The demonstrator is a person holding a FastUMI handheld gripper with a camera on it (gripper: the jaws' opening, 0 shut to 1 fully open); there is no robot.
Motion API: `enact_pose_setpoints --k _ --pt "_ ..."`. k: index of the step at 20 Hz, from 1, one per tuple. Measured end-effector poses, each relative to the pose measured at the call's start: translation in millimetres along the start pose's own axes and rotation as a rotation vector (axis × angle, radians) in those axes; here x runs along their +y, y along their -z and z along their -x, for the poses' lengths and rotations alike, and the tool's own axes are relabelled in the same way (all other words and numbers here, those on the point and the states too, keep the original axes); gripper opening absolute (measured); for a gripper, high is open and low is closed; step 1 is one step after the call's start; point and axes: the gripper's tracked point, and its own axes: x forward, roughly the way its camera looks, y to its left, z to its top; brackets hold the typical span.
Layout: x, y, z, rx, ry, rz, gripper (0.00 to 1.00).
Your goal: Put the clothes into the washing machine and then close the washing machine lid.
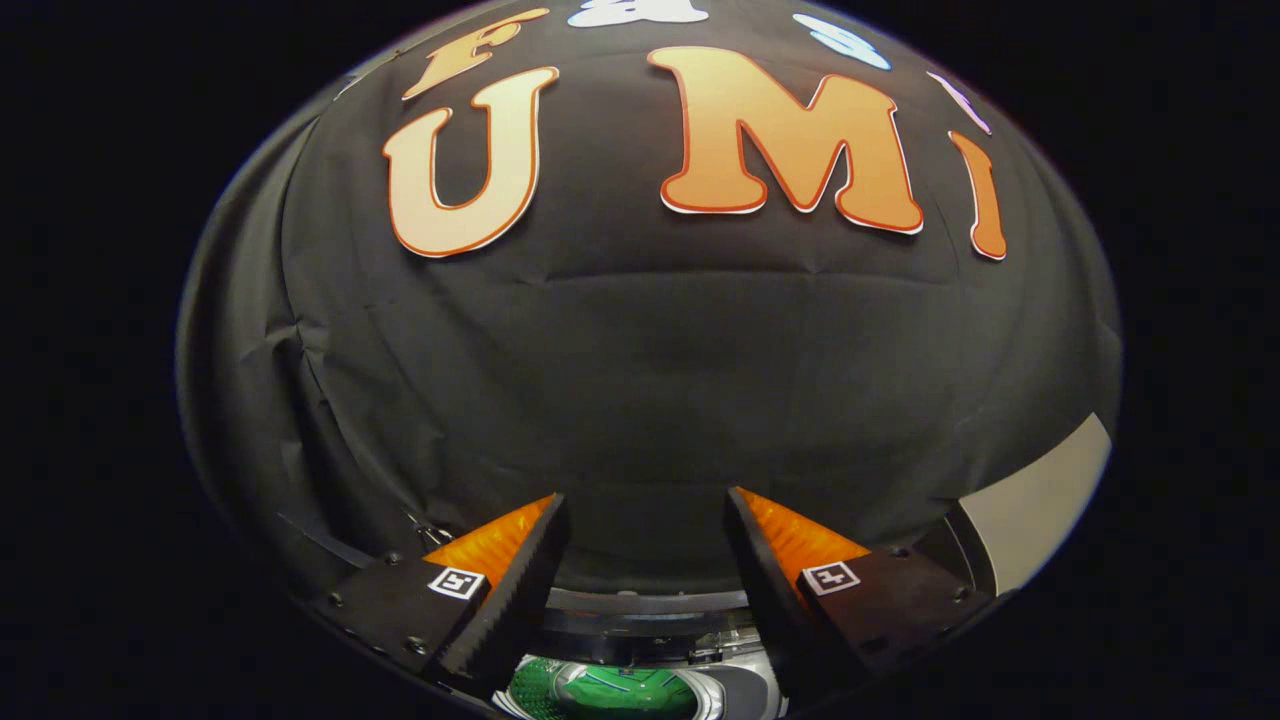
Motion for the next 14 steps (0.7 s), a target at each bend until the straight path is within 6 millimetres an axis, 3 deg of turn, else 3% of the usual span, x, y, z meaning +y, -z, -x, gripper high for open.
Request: enact_pose_setpoints --k 9,14 --pt "2 24 49 -0.066 -0.017 0.014 0.99" --pt "3 34 62 -0.068 -0.023 0.019 0.99"
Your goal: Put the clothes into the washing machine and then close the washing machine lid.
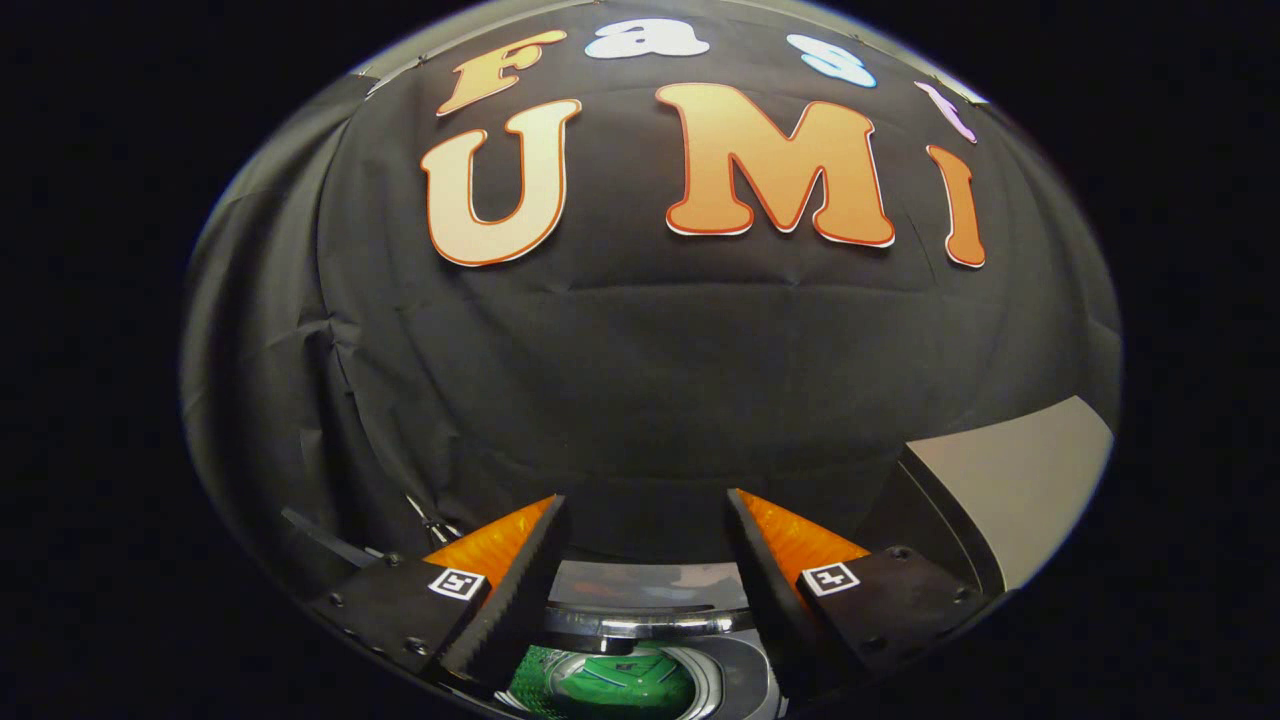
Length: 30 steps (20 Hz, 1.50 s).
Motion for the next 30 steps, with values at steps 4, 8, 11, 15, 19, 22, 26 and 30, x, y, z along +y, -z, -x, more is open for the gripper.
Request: enact_pose_setpoints --k 4,8,11,15,19,22,26,30 --pt "2 11 16 -0.026 -0.003 0.003 0.99" --pt "1 24 33 -0.051 -0.005 0.004 0.99" --pt "3 32 40 -0.070 -0.009 0.007 0.99" --pt "3 56 58 -0.072 -0.013 0.009 0.99" --pt "2 125 78 0.028 -0.029 -0.021 0.99" --pt "-3 157 89 0.062 -0.031 -0.002 0.99" --pt "3 121 104 0.004 -0.054 0.033 0.99" --pt "8 68 123 -0.085 -0.062 0.019 0.99"
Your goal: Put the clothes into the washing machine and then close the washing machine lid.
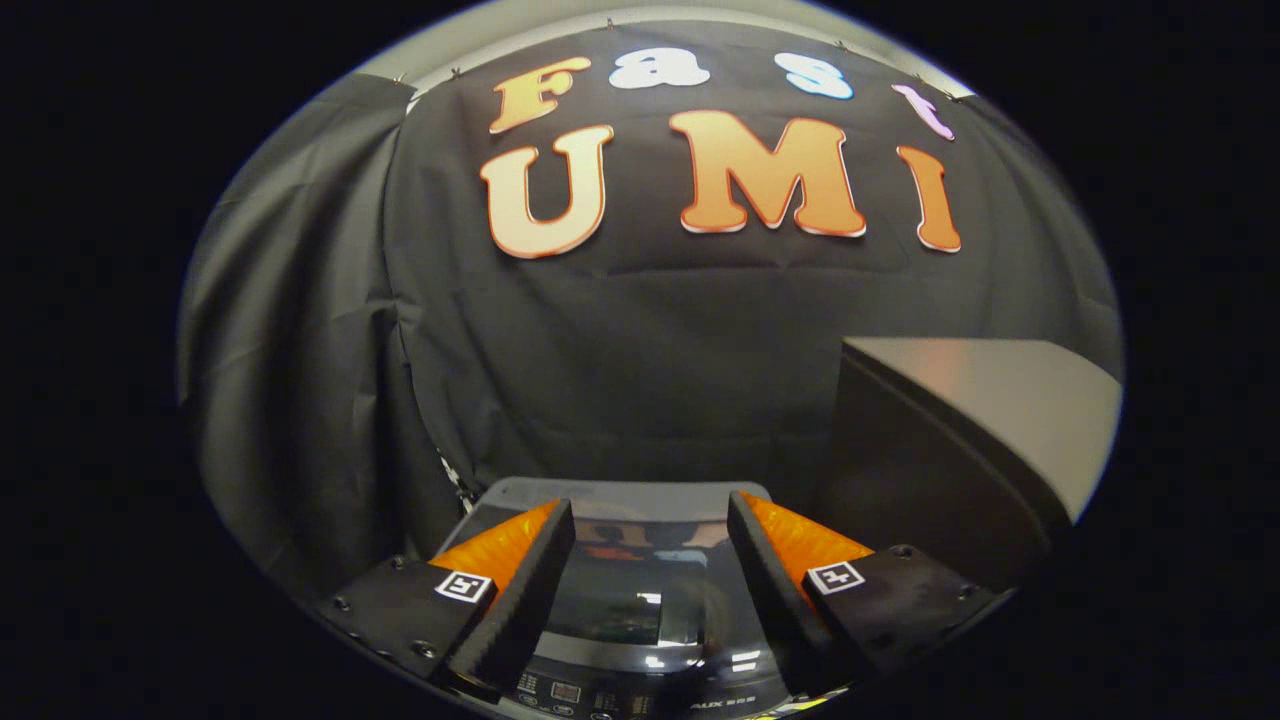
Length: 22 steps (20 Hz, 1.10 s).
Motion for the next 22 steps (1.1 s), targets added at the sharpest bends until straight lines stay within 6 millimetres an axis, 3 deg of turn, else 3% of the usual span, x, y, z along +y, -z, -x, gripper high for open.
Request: enact_pose_setpoints --k 3,6,9,13,15,20,22 --pt "-1 -38 21 -0.046 0.021 0.063 0.99" --pt "13 -84 60 -0.134 -0.022 0.039 0.99" --pt "17 -115 101 -0.208 -0.033 -0.002 0.99" --pt "-3 -139 155 -0.255 0.048 0.004 0.99" --pt "-14 -142 182 -0.253 0.060 0.010 0.99" --pt "-64 -157 252 -0.281 0.111 0.029 0.99" --pt "-88 -152 279 -0.286 0.131 0.037 0.99"
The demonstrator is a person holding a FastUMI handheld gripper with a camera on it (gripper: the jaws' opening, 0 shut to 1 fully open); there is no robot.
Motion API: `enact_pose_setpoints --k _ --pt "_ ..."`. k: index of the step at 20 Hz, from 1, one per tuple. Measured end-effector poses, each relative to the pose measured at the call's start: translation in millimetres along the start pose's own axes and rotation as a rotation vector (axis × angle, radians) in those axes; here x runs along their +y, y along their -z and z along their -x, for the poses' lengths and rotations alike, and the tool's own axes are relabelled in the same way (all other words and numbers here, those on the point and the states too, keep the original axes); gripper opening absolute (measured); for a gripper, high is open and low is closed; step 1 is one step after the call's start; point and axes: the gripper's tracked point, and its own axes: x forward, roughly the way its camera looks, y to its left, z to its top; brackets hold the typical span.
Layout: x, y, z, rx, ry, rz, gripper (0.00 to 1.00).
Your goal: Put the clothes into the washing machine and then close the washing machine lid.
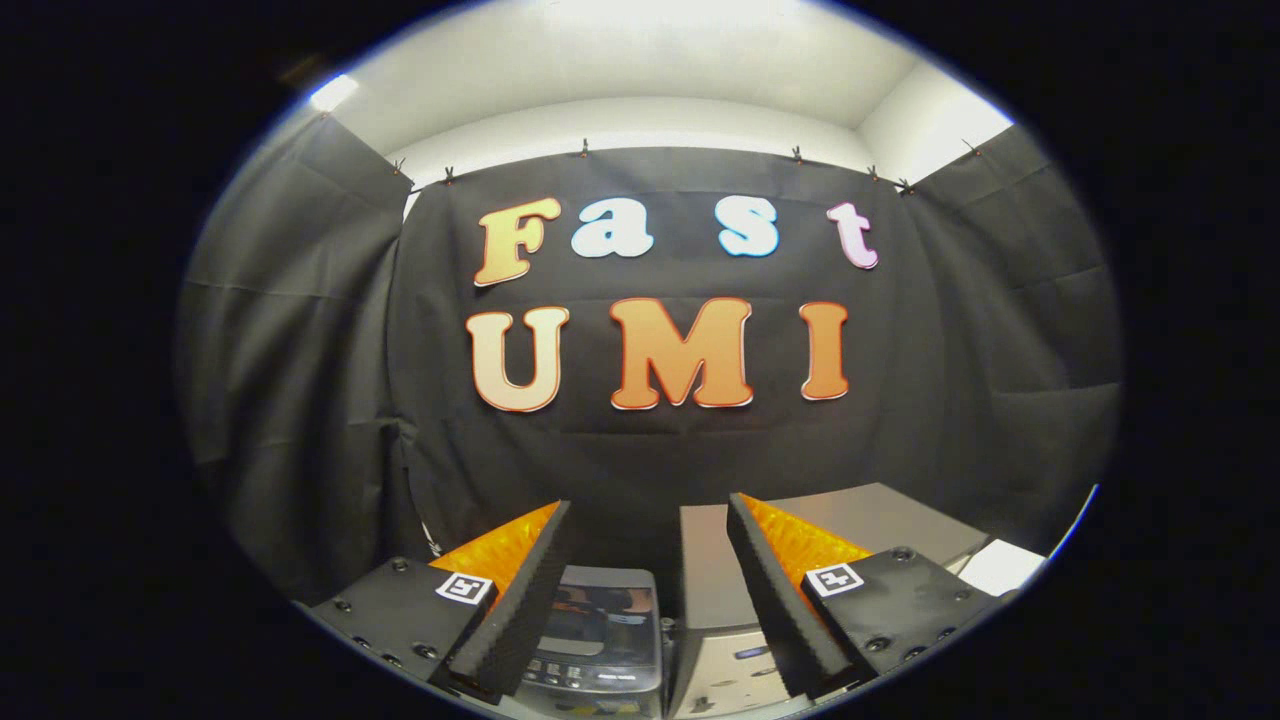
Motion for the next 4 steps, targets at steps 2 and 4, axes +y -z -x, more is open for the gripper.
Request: enact_pose_setpoints --k 2,4 --pt "-23 -4 24 -0.009 0.006 -0.007 0.99" --pt "-44 -6 44 -0.021 0.013 -0.010 0.99"
